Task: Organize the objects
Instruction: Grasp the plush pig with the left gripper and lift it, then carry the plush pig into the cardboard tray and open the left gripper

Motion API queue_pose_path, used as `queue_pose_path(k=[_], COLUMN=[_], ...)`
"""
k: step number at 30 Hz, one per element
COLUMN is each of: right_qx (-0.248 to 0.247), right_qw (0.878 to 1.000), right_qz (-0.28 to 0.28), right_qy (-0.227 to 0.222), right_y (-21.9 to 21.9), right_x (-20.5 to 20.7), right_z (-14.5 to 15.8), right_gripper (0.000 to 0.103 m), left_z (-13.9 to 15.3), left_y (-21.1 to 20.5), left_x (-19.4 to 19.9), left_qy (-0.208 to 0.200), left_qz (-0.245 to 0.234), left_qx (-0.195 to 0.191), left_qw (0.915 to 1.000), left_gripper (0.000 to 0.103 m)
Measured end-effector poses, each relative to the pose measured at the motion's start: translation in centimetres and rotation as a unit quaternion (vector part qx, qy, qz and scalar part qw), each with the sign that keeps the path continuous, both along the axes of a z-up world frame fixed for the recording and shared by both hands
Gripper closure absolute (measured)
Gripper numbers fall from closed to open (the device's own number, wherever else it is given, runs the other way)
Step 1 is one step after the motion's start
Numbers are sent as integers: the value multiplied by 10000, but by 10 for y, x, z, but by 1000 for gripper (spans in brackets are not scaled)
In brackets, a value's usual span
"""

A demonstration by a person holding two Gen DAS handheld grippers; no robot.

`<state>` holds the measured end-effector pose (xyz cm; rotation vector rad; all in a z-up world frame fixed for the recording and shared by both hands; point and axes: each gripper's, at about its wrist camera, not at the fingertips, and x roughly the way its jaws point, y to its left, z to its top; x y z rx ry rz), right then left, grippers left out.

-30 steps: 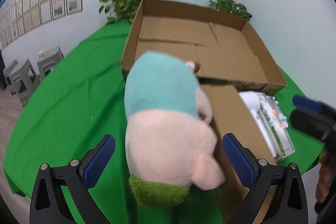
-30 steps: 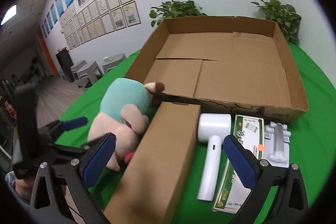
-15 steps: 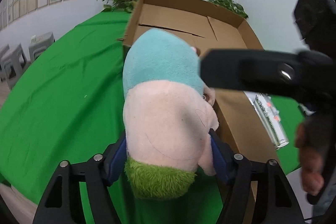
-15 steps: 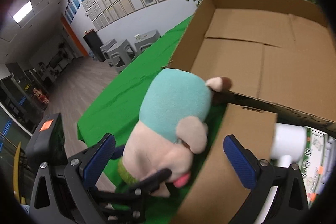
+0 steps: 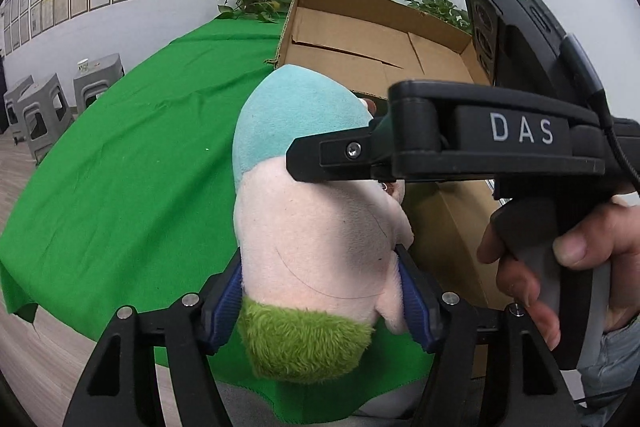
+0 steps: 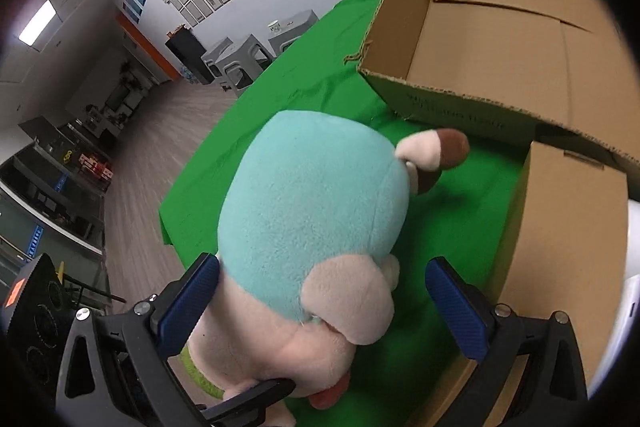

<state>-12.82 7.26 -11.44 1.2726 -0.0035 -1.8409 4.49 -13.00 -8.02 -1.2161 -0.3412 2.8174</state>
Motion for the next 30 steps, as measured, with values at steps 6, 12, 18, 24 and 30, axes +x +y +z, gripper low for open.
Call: queue_pose_path(k=[6,12,18,24,30], right_qx=[-110,-441,-983,-1161,-874], right_qw=[9998,9988,9926,9701,9472], right_qz=[141,198,40,-646,-984], right_qy=[-16,19,716,2032,2923], right_y=[-5,-8,3,57,69], right_x=[0,2,-7,-32,-50], right_z=[0,0,44,139,203], right_gripper=[15,27,32,33,33], left_z=[5,21,81,161,205], left_y=[2,7,36,78,78], left_x=[-2,6,-9,-48,-82], left_qy=[-20,68,759,1973,2418], left_qz=[-50,62,-253,-994,-1245], left_qx=[-56,-339,-721,-774,-420], left_qw=[10000,9994,9942,9722,9614], left_gripper=[41,42,42,42,42])
